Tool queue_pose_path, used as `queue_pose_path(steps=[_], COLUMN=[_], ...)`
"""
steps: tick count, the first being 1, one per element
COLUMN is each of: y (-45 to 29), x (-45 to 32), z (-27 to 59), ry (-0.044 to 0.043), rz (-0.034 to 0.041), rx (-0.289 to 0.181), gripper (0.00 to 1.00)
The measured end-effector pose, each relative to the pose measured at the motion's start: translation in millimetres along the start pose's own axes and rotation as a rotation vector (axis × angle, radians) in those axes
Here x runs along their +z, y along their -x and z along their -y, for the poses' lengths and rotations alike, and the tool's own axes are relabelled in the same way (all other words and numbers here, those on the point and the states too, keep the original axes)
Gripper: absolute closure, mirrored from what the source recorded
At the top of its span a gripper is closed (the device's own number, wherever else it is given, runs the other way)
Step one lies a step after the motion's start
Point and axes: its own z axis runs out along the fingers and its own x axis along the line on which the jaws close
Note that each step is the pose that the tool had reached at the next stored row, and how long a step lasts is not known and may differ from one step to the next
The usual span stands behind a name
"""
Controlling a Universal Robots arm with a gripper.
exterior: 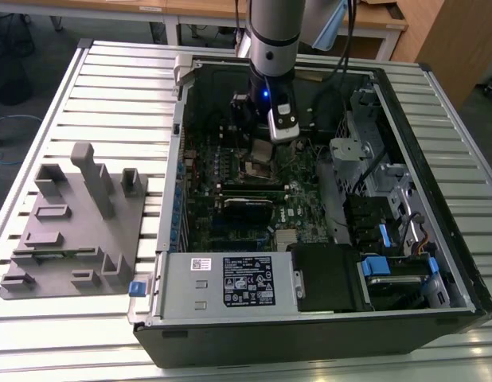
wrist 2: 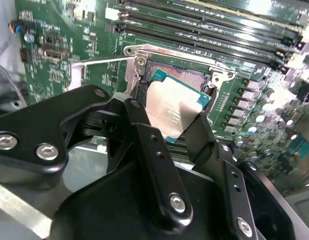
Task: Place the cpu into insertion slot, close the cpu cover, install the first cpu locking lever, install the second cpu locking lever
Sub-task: 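Place the cpu into insertion slot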
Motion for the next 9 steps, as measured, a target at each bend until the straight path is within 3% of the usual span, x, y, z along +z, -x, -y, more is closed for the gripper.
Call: queue_pose_path(steps=[9], y=[0.0], x=[1.8], z=[0.1], ry=[-0.0036], rz=[0.0145], rx=[0.164], gripper=[0.46])
